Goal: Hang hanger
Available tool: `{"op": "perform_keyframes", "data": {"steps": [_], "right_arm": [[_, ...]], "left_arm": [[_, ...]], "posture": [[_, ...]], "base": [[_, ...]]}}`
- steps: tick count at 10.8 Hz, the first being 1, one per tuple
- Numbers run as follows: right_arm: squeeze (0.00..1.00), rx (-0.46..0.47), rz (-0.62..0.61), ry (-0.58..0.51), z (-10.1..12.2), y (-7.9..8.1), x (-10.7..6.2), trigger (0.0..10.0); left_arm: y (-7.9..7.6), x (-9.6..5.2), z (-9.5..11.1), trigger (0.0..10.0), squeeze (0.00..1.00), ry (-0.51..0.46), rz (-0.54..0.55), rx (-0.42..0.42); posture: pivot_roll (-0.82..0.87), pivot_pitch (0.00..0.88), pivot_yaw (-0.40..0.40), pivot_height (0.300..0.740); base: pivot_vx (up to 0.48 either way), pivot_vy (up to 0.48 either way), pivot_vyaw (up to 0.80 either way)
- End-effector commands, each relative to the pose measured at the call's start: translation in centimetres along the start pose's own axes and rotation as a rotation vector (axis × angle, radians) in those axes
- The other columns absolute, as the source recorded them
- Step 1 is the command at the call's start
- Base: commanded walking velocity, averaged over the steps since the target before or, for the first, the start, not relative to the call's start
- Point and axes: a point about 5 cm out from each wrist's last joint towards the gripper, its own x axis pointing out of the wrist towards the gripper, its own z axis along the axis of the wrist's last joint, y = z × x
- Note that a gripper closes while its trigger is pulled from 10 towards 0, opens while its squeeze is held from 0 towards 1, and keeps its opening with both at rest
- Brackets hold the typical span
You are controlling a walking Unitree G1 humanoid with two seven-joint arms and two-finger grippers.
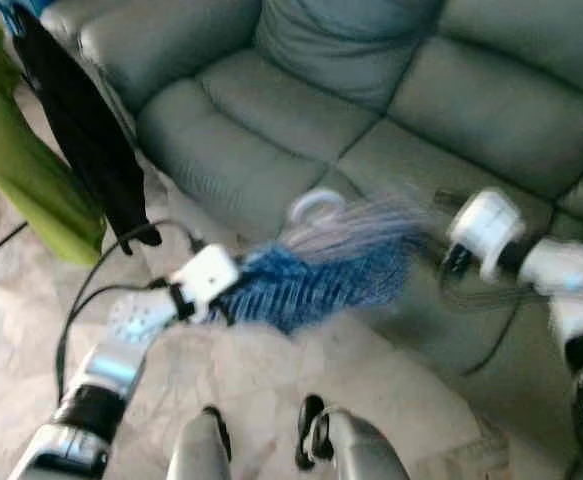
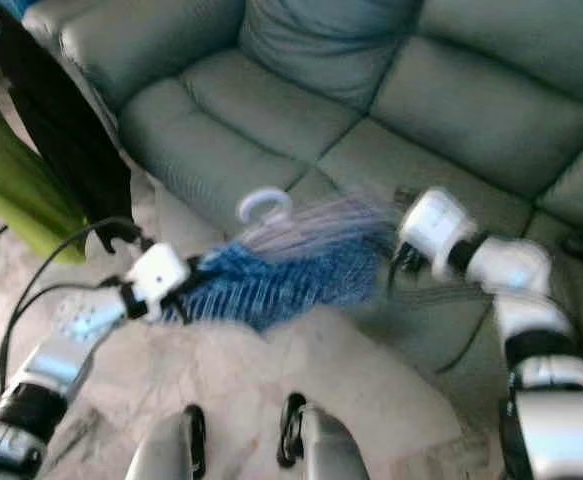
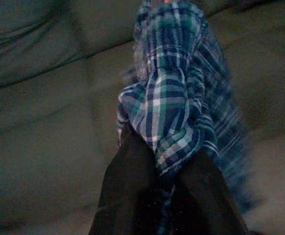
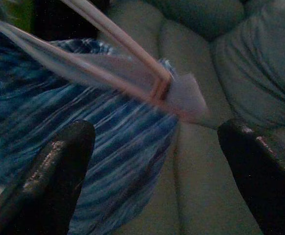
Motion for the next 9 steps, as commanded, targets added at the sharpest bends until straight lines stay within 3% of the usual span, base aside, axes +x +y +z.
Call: {"op": "perform_keyframes", "data": {"steps": [1,3,4,5,6,7,8,9], "right_arm": [[1.0,0.078,0.149,0.077,-1.8,2.0,-0.5,10.0],[1.0,0.023,0.315,0.23,-4.0,3.9,-2.0,10.0],[1.0,-0.035,0.171,0.214,-3.5,2.2,-1.8,10.0],[1.0,-0.017,0.08,0.173,-2.9,1.2,-1.6,10.0],[1.0,-0.003,0.039,0.164,-3.0,1.1,-1.6,10.0],[0.36,0.012,-0.014,0.181,-3.6,1.6,-1.6,10.0],[0.0,-0.004,-0.023,0.201,-4.1,2.2,-1.7,10.0],[0.0,-0.034,-0.069,0.224,-4.4,2.1,-2.0,10.0]], "left_arm": [[0.8,-0.4,-0.5,0.0,0.0,0.016,0.07,0.043],[1.9,-0.7,-0.8,0.0,0.0,0.02,0.171,0.062],[2.2,-0.9,-1.0,0.0,0.0,0.027,0.181,0.061],[2.3,-1.0,-1.1,0.0,0.0,0.025,0.191,0.063],[2.5,-0.9,-0.7,0.0,0.0,0.002,0.198,0.049],[2.3,-0.4,0.4,0.0,0.0,-0.069,0.137,0.009],[2.1,-0.3,1.1,0.0,0.0,-0.102,0.082,0.001],[1.5,-0.5,1.5,0.0,0.0,-0.109,-0.009,0.005]], "posture": [[-0.02,0.225,-0.031,0.74],[-0.02,0.223,-0.034,0.74],[-0.02,0.223,-0.038,0.74],[-0.02,0.219,-0.04,0.74],[-0.02,0.219,-0.04,0.74],[-0.02,0.219,-0.04,0.74],[-0.01,0.22,-0.038,0.74],[-0.01,0.224,-0.031,0.74]], "base": [[0.0,0.0,0.0],[0.0,0.0,0.0],[0.0,0.0,0.0],[0.0,0.0,0.0],[0.0,0.0,0.0],[0.0,0.0,0.0],[0.0,0.0,0.0],[0.0,0.0,0.0]]}}
